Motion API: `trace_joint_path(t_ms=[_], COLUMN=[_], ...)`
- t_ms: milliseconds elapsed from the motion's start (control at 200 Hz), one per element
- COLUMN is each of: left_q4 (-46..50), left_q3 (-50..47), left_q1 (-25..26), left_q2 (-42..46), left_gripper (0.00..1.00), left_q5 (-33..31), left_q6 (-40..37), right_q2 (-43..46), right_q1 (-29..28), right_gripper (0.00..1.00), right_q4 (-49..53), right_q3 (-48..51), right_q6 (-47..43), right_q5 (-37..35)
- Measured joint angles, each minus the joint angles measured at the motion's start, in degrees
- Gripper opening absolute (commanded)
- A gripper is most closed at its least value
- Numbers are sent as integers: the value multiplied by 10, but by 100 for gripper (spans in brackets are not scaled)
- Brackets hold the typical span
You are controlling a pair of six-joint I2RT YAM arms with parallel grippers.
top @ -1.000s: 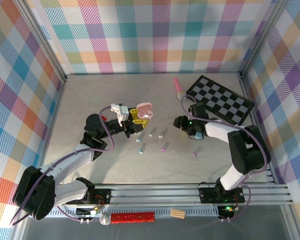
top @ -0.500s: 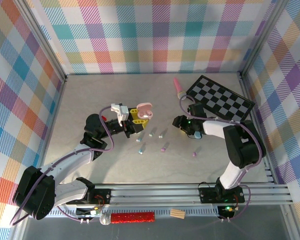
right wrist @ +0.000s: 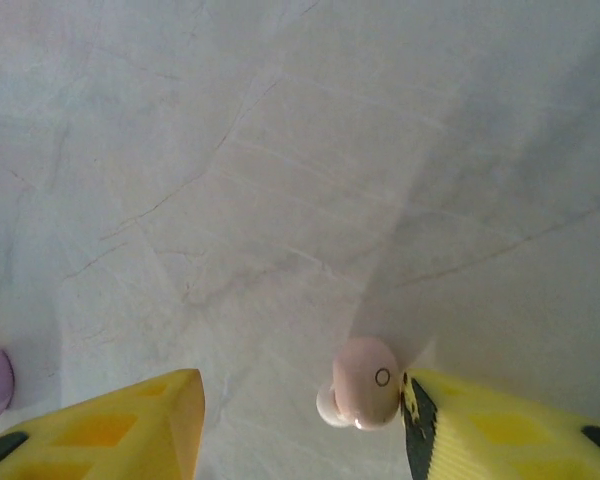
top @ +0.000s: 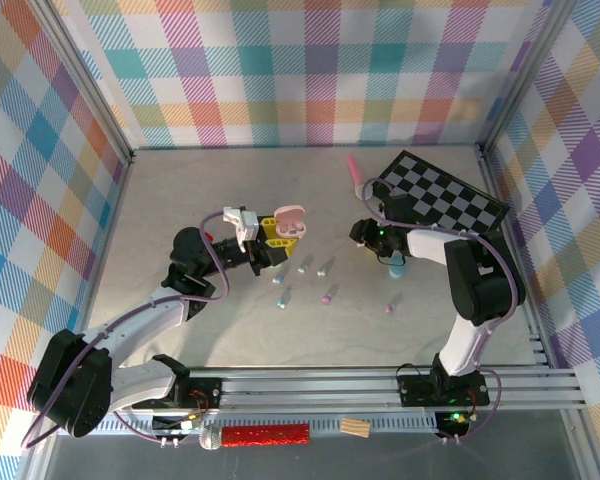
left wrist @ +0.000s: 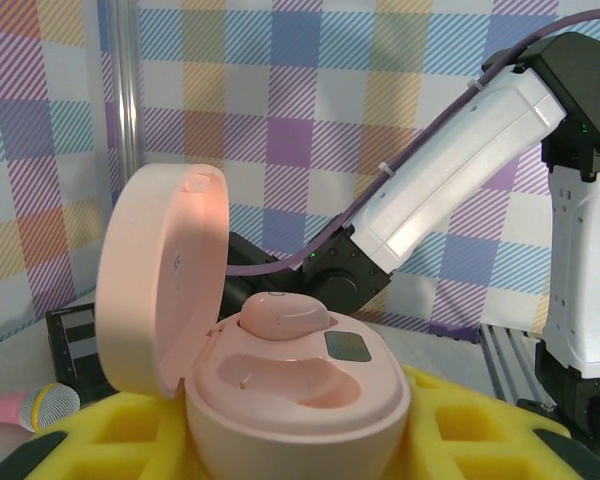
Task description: Insert the wireless bluetooth earbuds into the charging case
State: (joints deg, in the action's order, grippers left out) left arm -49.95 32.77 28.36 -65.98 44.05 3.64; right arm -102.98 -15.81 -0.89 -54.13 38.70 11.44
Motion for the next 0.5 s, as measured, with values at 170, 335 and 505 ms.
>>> trace_joint_path(t_ms=[170, 335, 505], left_q4=[-1, -1, -1], left_q3=[0, 0, 0], left_q1=[0, 0, 0], left_q2=[-1, -1, -1], left_gripper=[38, 38, 38], left_q5=[0, 0, 0], left_q6=[0, 0, 0], right_q2=[-7, -15, -22], right_q1=[10, 20, 24], right_gripper=[52, 45, 38], right_q4=[-2, -3, -8], right_q3=[-3, -6, -6], right_q6=[-6, -17, -23], right_q5=[12, 28, 47])
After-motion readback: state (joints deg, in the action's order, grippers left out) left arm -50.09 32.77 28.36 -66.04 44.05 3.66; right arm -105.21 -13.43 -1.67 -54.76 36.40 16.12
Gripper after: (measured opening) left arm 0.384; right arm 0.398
